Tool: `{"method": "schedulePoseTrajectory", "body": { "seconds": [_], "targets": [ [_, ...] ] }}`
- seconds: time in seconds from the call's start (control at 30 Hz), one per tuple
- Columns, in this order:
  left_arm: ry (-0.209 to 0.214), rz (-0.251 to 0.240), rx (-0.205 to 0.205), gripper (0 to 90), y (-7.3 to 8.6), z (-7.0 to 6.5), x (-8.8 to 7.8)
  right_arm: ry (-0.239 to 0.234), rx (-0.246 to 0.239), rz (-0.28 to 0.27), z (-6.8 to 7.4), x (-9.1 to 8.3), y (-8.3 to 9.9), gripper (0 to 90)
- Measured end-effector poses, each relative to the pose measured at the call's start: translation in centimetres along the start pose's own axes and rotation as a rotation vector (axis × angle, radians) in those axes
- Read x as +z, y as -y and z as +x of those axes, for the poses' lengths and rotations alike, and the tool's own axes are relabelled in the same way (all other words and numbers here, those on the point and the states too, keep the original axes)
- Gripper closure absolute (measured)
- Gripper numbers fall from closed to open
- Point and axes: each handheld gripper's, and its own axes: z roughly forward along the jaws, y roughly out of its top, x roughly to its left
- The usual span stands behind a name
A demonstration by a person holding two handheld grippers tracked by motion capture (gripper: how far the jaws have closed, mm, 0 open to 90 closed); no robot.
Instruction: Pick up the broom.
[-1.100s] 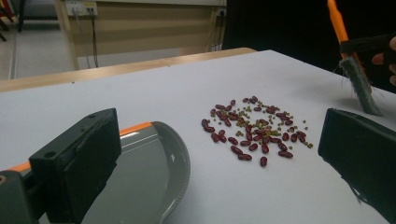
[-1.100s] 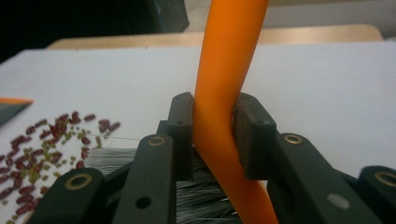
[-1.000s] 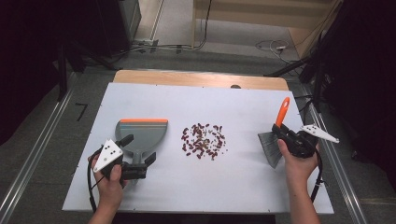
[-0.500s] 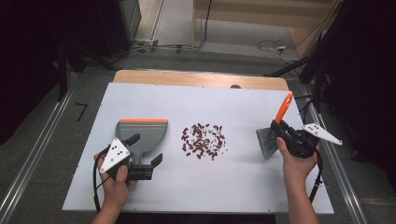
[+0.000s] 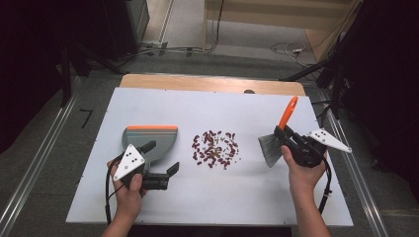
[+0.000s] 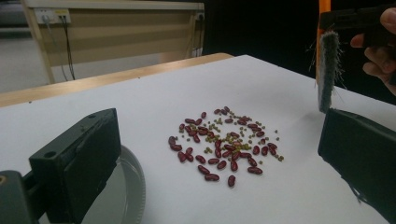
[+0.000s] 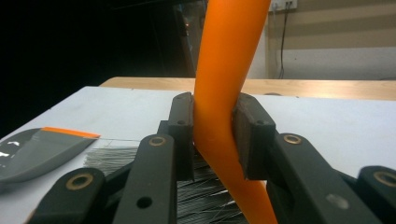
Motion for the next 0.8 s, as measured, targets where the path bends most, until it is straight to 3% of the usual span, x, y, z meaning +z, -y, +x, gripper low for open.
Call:
{"method": "schedulePoseTrajectory", "body": {
  "seconds": [0.37, 0.8],
  "targets": [
    [0.041, 0.006, -0.005, 0.0, -0.4, -1.2, 1.2, -0.077, -0.021, -0.013, 3.6, 0.4, -0.5, 69.2],
    [0.088, 0.031, -0.034, 0.0, -0.5, -2.6, 2.5, -0.148, -0.045, -0.008, 6.8, 1.2, -0.3, 69.2]
  ]
}}
